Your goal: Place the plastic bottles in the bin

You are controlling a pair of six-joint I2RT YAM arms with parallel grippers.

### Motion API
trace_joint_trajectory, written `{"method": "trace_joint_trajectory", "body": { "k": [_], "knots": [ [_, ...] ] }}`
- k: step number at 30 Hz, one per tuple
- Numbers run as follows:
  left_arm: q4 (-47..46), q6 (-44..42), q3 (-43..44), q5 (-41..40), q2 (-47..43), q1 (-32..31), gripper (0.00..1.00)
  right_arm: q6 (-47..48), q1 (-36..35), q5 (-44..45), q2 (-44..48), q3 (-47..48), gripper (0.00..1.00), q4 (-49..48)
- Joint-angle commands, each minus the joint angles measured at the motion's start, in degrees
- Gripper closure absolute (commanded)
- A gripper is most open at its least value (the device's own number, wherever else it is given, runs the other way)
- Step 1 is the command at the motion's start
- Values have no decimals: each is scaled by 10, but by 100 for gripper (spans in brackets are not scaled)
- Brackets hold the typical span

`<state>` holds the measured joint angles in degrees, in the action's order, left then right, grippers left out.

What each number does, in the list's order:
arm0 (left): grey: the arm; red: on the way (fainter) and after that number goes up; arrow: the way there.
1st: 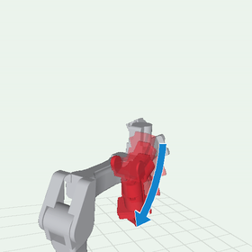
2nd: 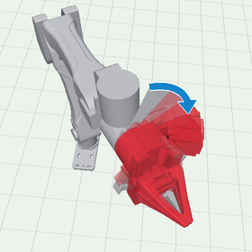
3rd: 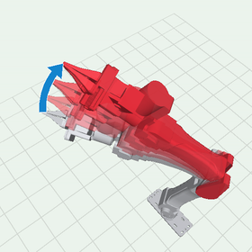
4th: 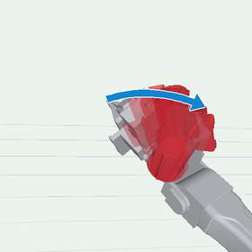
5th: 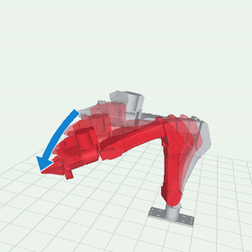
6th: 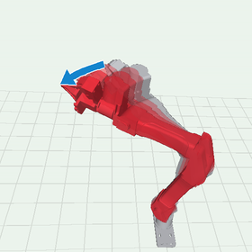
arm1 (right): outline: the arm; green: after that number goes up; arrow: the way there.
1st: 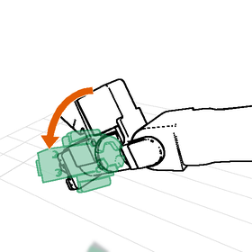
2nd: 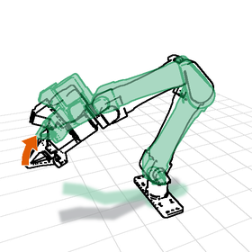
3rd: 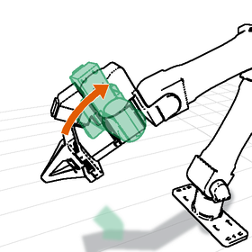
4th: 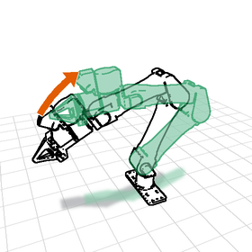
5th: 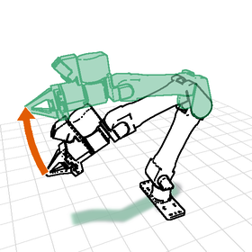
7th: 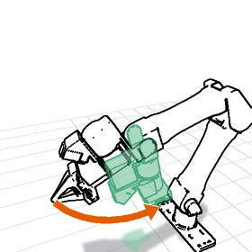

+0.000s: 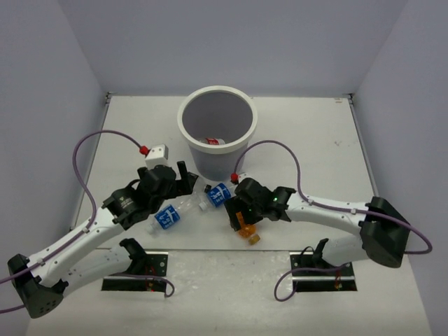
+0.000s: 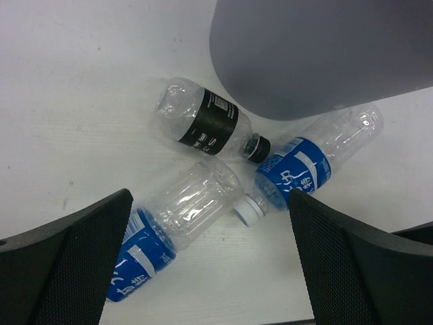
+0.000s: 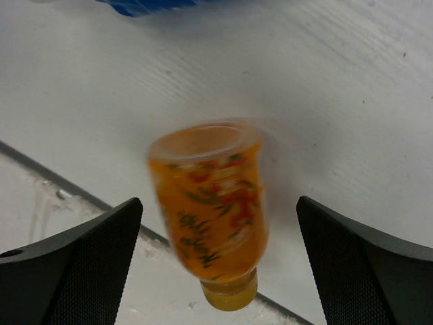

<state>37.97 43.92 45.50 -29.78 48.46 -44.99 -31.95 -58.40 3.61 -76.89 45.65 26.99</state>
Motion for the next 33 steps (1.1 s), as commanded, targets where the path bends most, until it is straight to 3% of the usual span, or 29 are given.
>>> {"method": "trace_joint_trajectory", "body": {
  "k": [1,5,9,14,16,22,29,33],
  "knots": [
    [3,1,-8,6,0,3,0,-61,-17,81,-64,24,1,16],
    [4,1,-9,8,1,3,0,-94,-30,93,-102,24,1,12],
    [5,2,-9,6,1,3,0,-97,-40,69,-109,10,14,-12],
    [4,4,-10,6,4,4,0,-100,-44,71,-87,5,56,-21],
    [4,4,-11,7,5,3,0,-95,-46,75,-56,7,67,-23],
    [5,6,-16,4,6,3,0,-61,-47,142,56,52,80,5],
    [-1,7,-19,15,10,3,0,39,-46,240,242,123,84,-72],
    [-4,7,-24,20,10,3,0,145,-46,282,286,195,98,-156]
  ]
}}
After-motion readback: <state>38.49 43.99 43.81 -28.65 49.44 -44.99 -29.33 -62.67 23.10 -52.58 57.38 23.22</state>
